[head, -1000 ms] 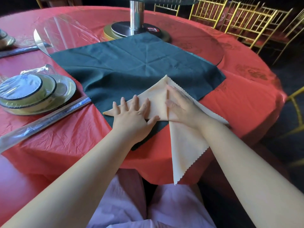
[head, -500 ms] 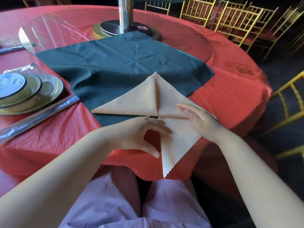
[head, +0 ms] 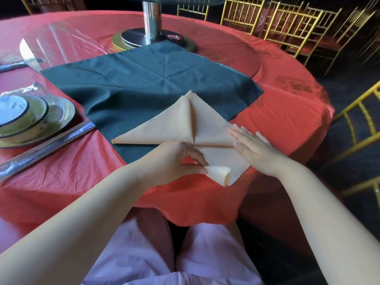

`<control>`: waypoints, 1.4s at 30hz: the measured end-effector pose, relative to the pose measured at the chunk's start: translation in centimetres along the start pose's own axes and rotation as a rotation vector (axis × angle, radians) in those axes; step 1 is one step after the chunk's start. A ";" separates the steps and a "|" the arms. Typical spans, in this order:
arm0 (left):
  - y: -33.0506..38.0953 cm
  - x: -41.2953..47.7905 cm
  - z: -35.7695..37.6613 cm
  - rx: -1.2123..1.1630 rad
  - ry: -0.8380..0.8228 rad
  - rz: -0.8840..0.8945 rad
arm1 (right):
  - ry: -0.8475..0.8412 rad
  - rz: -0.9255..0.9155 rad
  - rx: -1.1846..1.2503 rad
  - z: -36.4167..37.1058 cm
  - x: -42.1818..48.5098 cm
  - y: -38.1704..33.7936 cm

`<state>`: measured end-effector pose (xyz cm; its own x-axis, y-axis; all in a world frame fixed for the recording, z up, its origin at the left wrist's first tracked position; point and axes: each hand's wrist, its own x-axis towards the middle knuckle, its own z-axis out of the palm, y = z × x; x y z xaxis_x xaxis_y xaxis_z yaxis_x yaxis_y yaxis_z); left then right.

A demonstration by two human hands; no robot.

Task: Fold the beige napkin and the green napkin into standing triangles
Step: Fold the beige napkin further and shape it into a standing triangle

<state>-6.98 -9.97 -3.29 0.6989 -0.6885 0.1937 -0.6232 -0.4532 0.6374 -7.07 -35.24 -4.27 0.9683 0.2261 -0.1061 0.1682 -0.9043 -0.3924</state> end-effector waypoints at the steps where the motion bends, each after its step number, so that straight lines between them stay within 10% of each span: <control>1: 0.2 0.3 -0.2 0.012 0.018 -0.008 | 0.016 -0.016 0.007 0.0 -0.2 0.1; 7: 0.5 4.1 -1.3 -0.207 0.255 -0.178 | 0.213 -0.138 0.612 -1.3 -2.5 -1.6; 14: -0.2 8.6 -2.5 -0.261 0.482 -0.339 | 0.302 0.016 0.277 -1.5 -1.4 -0.3; 24: -3.2 1.4 -3.8 0.241 0.250 -0.435 | 0.394 0.196 -0.003 -0.5 2.1 -0.8; 42: -5.0 -2.2 -6.8 0.207 0.341 -0.652 | 0.503 0.153 0.165 -0.9 0.6 -0.6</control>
<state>-3.08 -2.34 -1.83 0.9966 -0.0480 0.0671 -0.0773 -0.8279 0.5555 -6.43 -34.90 -3.23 0.9551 -0.1410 0.2606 0.0264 -0.8355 -0.5488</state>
